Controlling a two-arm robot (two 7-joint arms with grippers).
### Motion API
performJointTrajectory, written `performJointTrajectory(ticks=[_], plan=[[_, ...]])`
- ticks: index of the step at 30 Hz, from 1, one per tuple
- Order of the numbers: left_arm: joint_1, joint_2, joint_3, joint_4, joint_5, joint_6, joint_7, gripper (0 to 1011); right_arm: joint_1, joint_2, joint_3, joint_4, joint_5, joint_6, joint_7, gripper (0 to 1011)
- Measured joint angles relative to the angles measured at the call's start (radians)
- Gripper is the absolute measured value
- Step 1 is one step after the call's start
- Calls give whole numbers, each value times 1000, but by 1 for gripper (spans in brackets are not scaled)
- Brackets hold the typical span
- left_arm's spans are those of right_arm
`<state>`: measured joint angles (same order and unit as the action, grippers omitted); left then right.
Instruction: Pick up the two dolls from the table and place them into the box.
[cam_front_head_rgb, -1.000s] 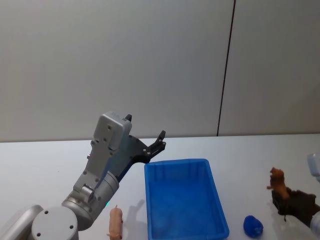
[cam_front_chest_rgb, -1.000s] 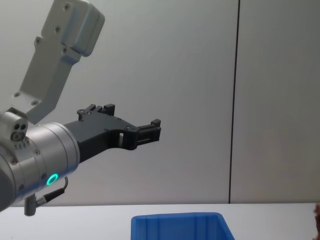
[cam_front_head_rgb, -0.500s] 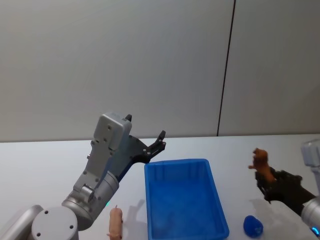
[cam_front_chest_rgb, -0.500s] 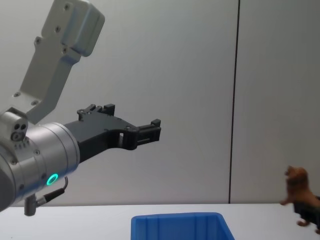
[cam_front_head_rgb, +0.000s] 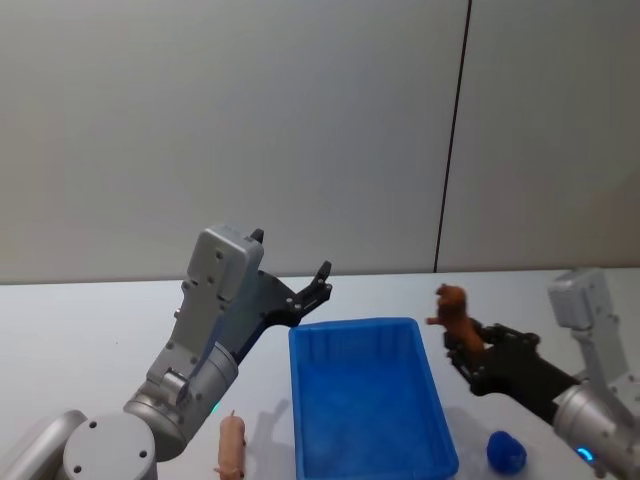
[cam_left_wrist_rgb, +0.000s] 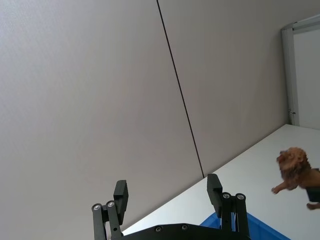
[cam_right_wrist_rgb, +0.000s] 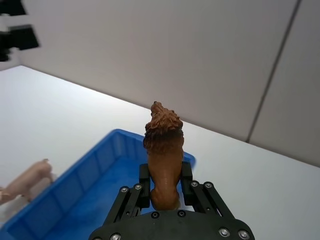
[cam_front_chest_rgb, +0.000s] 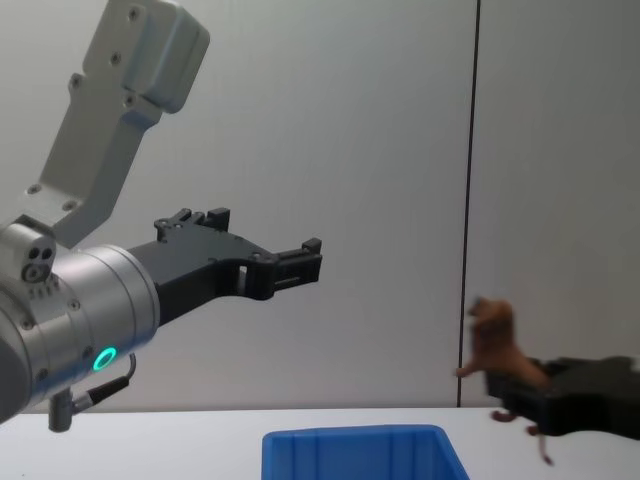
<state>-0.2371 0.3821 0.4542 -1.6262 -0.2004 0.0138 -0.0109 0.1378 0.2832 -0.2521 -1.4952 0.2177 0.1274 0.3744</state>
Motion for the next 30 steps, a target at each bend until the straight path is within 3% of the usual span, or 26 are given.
performJointTrajectory(ticks=[11,22,30], plan=[[0,0,0,0,0,0,0,1001,75,-76,-63,97,-51,-69,129,381],[0,0,0,0,0,0,0,1001,141,-135,-104,213,-85,-115,175,766],[0,0,0,0,0,0,0,1001,151,-142,-106,231,-86,-124,154,969]])
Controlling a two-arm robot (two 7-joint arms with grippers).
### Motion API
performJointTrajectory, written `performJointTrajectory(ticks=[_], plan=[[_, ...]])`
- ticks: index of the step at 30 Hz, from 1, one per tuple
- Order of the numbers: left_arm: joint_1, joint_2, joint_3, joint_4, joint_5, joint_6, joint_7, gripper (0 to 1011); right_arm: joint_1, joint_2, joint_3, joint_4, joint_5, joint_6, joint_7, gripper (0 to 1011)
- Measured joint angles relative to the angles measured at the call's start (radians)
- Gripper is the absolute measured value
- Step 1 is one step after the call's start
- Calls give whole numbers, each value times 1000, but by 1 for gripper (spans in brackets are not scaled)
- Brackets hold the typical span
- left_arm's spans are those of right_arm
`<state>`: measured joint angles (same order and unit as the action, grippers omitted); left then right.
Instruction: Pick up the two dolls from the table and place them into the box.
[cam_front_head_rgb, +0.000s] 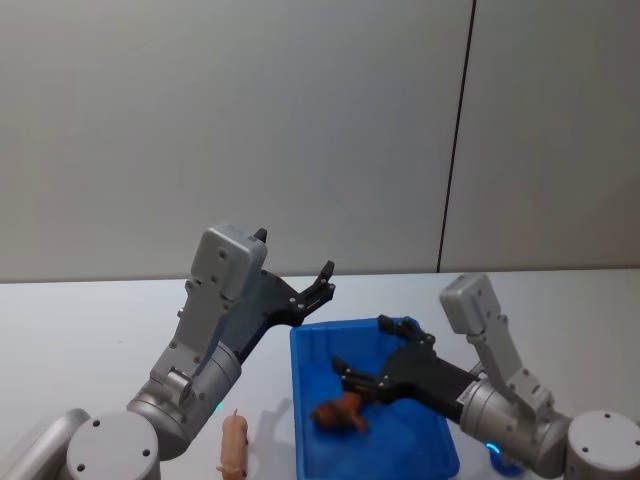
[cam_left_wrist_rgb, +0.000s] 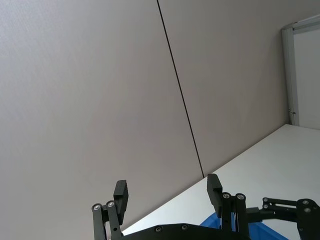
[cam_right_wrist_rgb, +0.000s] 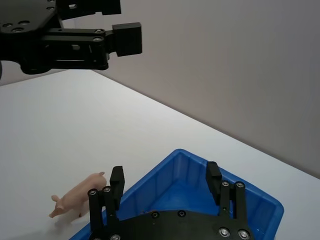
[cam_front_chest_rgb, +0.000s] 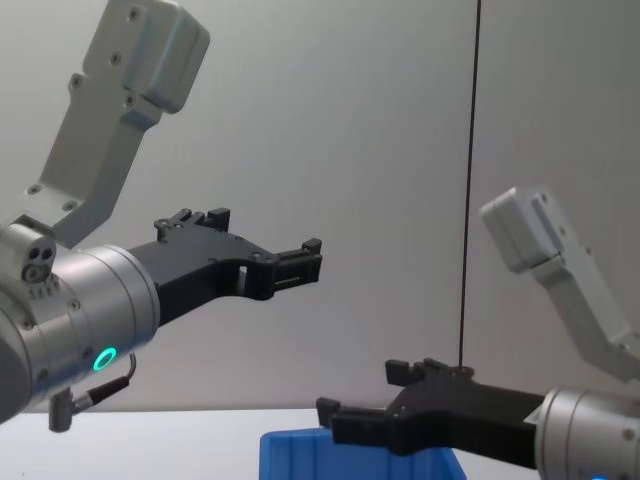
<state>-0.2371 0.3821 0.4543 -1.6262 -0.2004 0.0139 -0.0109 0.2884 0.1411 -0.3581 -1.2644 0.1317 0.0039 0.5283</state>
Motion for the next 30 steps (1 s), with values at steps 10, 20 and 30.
performJointTrajectory(ticks=[10,20,30], plan=[[0,0,0,0,0,0,0,1001,-38,26,15,-66,22,-1,-75,1001],[0,0,0,0,0,0,0,1001,-110,71,37,-174,53,-5,-175,1001],[0,0,0,0,0,0,0,1001,-173,112,59,-248,83,-10,-267,1001]])
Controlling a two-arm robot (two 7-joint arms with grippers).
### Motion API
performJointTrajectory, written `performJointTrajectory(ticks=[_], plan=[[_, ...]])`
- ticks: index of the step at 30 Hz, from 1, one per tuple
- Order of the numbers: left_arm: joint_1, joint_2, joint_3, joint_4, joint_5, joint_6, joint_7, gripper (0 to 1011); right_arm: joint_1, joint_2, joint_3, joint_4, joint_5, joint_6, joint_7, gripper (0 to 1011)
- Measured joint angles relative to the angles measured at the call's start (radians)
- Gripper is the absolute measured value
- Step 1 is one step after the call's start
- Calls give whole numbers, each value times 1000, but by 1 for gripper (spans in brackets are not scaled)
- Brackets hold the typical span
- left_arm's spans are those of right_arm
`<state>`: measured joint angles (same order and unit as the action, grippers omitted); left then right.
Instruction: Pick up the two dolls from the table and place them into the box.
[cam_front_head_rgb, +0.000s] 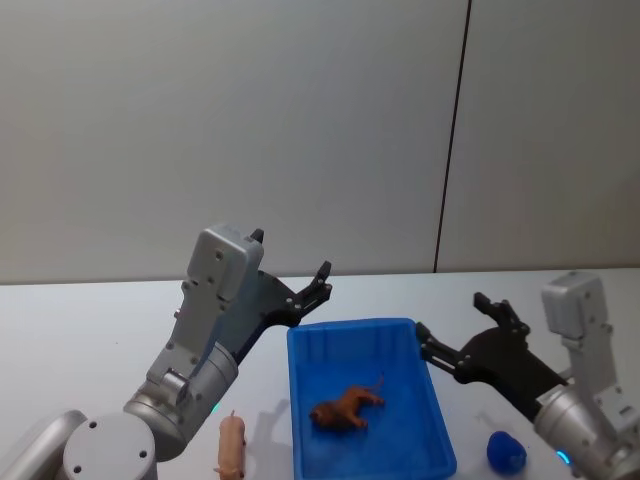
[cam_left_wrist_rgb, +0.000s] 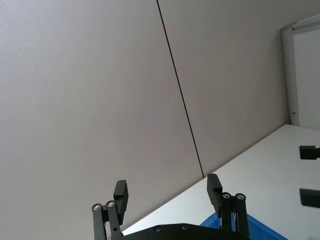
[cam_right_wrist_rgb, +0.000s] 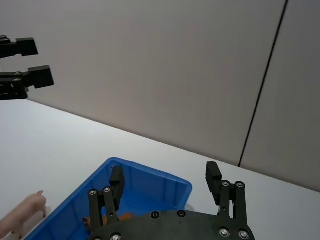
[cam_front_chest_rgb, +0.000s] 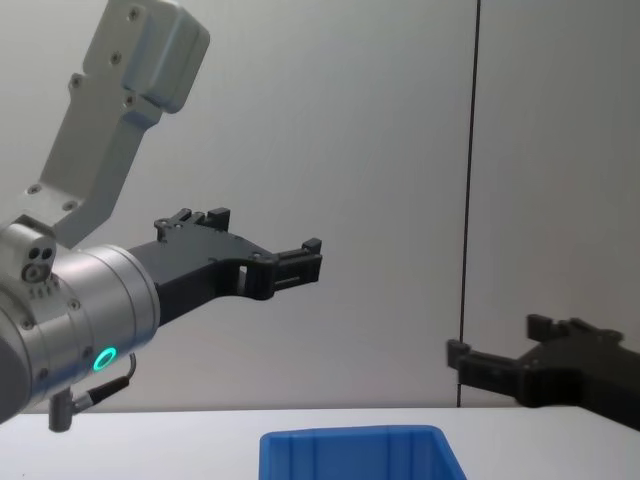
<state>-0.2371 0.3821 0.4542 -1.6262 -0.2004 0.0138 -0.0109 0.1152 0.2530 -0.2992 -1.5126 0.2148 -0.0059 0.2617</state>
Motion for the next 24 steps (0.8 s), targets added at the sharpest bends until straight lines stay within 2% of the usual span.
performJointTrajectory(ticks=[10,24], plan=[[0,0,0,0,0,0,0,1001,-41,29,19,-36,27,-4,-65,1001],[5,1,-2,-9,-1,16,8,1001,-61,43,29,-53,41,-5,-96,1001]])
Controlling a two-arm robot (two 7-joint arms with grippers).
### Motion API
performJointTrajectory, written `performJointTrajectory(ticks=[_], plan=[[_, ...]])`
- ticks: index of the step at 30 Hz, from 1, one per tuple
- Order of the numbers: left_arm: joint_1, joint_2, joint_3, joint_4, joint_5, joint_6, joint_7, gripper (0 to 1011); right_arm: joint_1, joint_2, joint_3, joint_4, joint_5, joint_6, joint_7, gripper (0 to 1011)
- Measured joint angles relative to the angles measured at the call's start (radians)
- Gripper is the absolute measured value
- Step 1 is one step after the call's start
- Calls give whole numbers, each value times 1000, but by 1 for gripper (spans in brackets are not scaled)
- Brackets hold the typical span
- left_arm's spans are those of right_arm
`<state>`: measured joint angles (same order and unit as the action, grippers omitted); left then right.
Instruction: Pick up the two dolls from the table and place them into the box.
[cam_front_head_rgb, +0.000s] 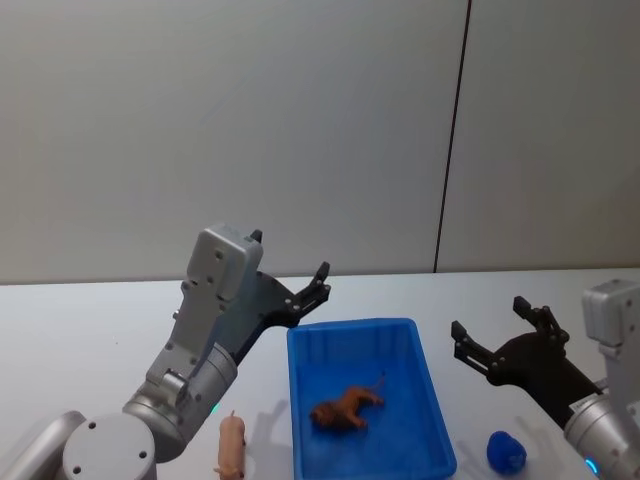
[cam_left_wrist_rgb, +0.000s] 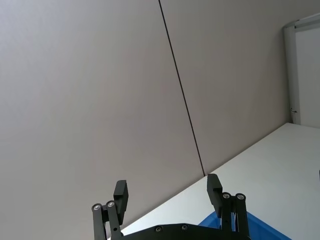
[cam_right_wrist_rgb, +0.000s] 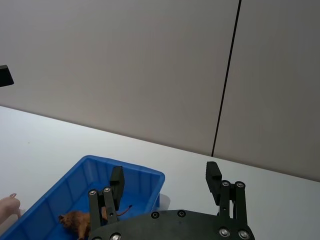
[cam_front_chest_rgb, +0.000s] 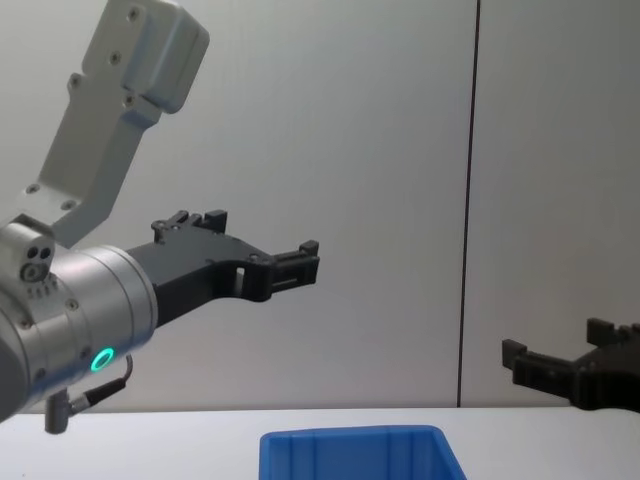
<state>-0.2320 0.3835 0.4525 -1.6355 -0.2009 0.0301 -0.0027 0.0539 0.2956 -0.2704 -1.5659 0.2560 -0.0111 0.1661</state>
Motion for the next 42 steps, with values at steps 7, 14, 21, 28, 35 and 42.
performJointTrajectory(ticks=[7,14,21,28,35,42], plan=[[14,7,-5,-29,-19,52,31,1001,-4,3,2,-3,3,-1,-7,1001],[33,15,-13,-63,-56,127,66,1001,-7,5,3,-6,5,-1,-11,1001],[51,18,-22,-90,-111,204,101,1001,-8,5,4,-7,5,-1,-13,1001],[64,15,-32,-107,-176,297,139,1001,-8,6,4,-7,6,-1,-14,1001],[71,8,-40,-108,-227,369,168,1001,-9,6,4,-8,6,-1,-15,1001],[74,1,-45,-89,-260,422,182,1001,-10,7,4,-8,6,-1,-15,1001]])
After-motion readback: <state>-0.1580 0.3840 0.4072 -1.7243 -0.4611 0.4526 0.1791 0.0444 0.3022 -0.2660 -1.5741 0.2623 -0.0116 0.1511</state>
